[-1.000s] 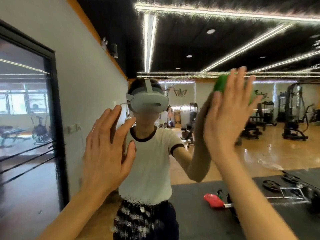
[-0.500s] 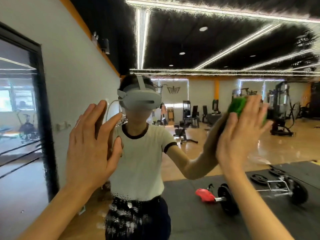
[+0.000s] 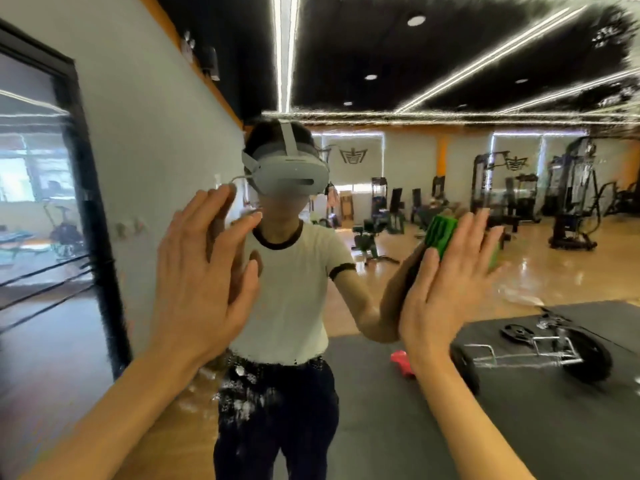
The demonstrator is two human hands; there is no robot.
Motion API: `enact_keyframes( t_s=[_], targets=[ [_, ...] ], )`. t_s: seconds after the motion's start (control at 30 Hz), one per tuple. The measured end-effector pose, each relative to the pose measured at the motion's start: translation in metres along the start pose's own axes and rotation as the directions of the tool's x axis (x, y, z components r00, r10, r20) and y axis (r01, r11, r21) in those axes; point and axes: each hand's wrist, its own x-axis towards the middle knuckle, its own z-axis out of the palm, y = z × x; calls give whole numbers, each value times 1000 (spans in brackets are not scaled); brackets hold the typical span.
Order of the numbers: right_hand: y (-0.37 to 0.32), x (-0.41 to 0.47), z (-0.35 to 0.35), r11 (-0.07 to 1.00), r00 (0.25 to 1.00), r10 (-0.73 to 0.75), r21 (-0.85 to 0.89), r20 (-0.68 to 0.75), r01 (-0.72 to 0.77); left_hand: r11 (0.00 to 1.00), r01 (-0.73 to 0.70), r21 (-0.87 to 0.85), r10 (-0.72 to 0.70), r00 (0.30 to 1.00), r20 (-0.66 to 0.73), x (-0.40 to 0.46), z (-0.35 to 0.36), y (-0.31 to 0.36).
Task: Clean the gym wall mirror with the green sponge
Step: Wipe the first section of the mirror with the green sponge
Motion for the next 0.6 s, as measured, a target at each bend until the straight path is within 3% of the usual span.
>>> enact_keyframes(
  t_s=[0.07,0.13,0.2,0.27,0.37,0.43,0.5,0.53,0.6],
  targets=[
    [-36,-32,8,974,972,-225,-20,64,227,1000,-16,-15,17,999,44,-3,13,16],
    [-52,-60,11,847,830,-527,36,184,530,1000,-17,-22,19,997,76,-5,25,25],
    [-38,-56,7,757,734,-646,54,209,651,1000,-14,-15,15,997,81,-8,32,27],
    [-7,-38,0,787,774,-605,-6,186,617,1000,-22,18,21,997,73,-8,36,25],
    [45,-17,-14,967,961,-245,-34,126,251,998,-34,56,30,997,67,-8,39,24],
    [53,-12,-14,1000,998,5,1,66,-6,997,-36,68,33,998,58,-8,39,25],
    [28,-15,-7,991,991,135,-2,-1,-135,997,-41,71,38,998,51,-8,39,25],
    [10,-20,-4,994,995,101,-27,-2,-101,997,-40,70,37,998,47,-8,40,25],
    [-19,-38,3,983,980,-179,-28,92,182,997,-38,70,35,998,43,-7,40,26]
  ],
)
